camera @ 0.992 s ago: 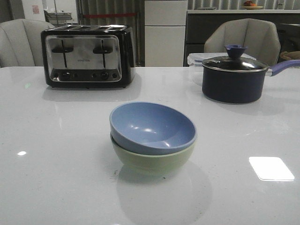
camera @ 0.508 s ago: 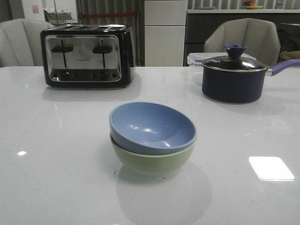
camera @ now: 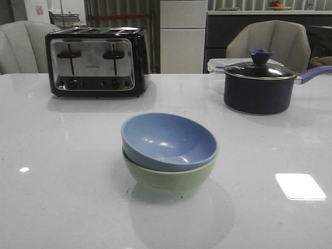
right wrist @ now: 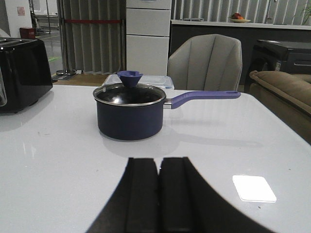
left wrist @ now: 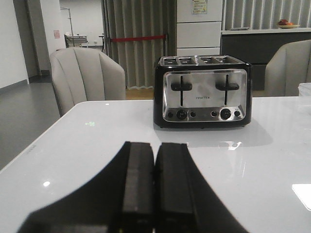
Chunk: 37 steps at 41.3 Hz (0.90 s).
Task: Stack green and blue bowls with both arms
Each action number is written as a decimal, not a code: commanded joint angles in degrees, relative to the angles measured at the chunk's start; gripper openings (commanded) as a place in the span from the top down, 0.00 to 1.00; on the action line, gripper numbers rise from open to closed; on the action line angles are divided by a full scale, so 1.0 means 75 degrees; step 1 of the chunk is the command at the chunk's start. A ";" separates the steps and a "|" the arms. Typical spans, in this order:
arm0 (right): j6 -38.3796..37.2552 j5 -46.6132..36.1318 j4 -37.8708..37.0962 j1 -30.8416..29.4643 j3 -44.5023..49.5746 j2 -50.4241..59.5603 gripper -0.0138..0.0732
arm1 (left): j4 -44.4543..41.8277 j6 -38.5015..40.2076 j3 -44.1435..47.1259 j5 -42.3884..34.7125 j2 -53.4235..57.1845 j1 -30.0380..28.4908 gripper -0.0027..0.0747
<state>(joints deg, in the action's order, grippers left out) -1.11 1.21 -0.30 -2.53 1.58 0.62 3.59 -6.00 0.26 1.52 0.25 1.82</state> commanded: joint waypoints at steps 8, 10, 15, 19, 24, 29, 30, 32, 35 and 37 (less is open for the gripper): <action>-0.0278 -0.0777 -0.0364 -0.0043 -0.0022 0.0141 0.81 | 0.0080 0.0028 0.0026 -0.0644 0.0147 0.0049 0.84; -0.0332 -0.0814 -0.0512 -0.0043 -0.0022 0.0141 0.81 | 0.0080 0.0028 0.0026 -0.0644 0.0147 0.0049 0.84; -0.0332 -0.0880 -0.0507 -0.0043 -0.0022 0.0141 0.81 | 0.0080 0.0028 0.0026 -0.0644 0.0147 0.0049 0.84; -0.0332 -0.0968 -0.0507 -0.0043 -0.0022 0.0141 0.81 | 0.0080 0.0028 0.0026 -0.0644 0.0147 0.0049 0.84; -0.0332 -0.0975 -0.0507 -0.0043 -0.0022 0.0141 0.81 | 0.0080 0.0028 0.0026 -0.0644 0.0147 0.0049 0.84; -0.0332 -0.0975 -0.0507 -0.0043 -0.0022 0.0141 0.81 | 0.0080 0.0028 0.0026 -0.0644 0.0147 0.0049 0.84; -0.0332 -0.0975 -0.0507 -0.0043 -0.0022 0.0141 0.81 | 0.0080 0.0028 0.0026 -0.0644 0.0147 0.0049 0.84; -0.0332 -0.0975 -0.0507 -0.0043 -0.0022 0.0141 0.81 | 0.0080 0.0028 0.0026 -0.0644 0.0147 0.0049 0.84; -0.0332 -0.0975 -0.0507 -0.0043 -0.0022 0.0141 0.81 | 0.0080 0.0028 0.0026 -0.0644 0.0147 0.0049 0.84; -0.0332 -0.0975 -0.0507 -0.0043 -0.0022 0.0141 0.81 | 0.0080 0.0028 0.0026 -0.0644 0.0147 0.0049 0.84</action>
<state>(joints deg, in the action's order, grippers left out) -3.45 -0.66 -3.50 -2.53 1.58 0.62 3.59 -6.00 0.26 1.52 0.25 1.82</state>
